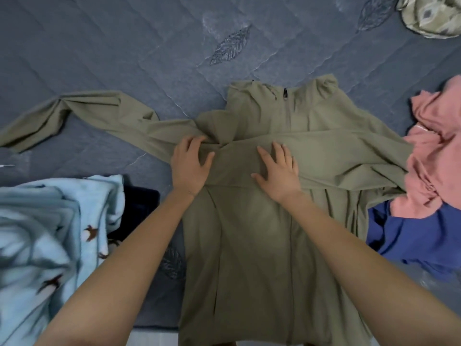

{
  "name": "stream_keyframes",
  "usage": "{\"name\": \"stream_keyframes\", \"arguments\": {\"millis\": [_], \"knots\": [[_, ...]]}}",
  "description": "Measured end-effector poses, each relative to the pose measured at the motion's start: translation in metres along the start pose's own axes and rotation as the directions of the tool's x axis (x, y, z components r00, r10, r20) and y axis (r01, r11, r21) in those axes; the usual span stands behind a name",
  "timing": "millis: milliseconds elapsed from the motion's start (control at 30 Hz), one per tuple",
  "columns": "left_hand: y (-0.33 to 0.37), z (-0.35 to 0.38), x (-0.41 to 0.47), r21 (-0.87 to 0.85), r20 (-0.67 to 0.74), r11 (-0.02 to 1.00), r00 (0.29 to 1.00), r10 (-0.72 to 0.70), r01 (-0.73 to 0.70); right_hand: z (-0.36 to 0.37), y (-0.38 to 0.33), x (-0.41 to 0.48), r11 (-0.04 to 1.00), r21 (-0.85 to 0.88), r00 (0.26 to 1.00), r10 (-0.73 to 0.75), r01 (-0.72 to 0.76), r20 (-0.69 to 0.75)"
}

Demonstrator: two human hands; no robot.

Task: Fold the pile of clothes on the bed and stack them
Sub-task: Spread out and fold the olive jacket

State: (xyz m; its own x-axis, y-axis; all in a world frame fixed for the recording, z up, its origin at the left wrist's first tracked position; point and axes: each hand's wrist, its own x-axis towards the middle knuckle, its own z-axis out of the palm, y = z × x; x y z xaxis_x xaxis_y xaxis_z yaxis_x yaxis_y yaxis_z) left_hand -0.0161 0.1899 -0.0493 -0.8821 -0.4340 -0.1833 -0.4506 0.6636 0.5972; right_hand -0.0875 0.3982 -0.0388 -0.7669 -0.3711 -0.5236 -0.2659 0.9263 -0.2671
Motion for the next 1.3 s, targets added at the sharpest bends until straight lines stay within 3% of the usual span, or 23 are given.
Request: {"name": "stream_keyframes", "arguments": {"millis": [200,400,667,833,1067,1167,1300], "knots": [[-0.024,-0.023,-0.01,0.109,0.017,0.983,0.988,-0.152,0.149,-0.008,-0.049,0.008,0.996,-0.018,0.996,-0.088,0.087,-0.032],[-0.033,-0.051,0.014,0.058,0.018,0.958,0.959,-0.283,0.281,-0.013,-0.093,0.022,0.986,-0.041,0.987,-0.16,0.159,-0.021],[-0.05,-0.092,0.066,0.326,0.15,0.932,0.965,-0.216,0.158,-0.014,-0.139,0.051,0.978,0.048,0.978,-0.197,0.201,-0.07],[-0.076,-0.104,0.087,0.48,0.311,0.876,0.943,-0.118,-0.049,-0.003,-0.158,0.067,0.958,0.135,0.967,-0.243,0.252,-0.078],[-0.075,-0.122,0.088,0.189,0.272,0.965,0.954,0.125,-0.18,-0.003,-0.186,0.064,0.928,0.201,0.948,-0.317,0.314,-0.021],[-0.063,-0.137,0.089,-0.02,0.354,0.989,0.924,0.143,-0.146,-0.015,-0.197,0.065,0.913,0.286,0.952,-0.306,0.29,0.013],[-0.051,-0.165,0.099,-0.076,0.513,0.992,0.849,0.126,-0.101,-0.035,-0.206,0.069,0.861,0.373,0.933,-0.359,0.345,-0.034]]}}
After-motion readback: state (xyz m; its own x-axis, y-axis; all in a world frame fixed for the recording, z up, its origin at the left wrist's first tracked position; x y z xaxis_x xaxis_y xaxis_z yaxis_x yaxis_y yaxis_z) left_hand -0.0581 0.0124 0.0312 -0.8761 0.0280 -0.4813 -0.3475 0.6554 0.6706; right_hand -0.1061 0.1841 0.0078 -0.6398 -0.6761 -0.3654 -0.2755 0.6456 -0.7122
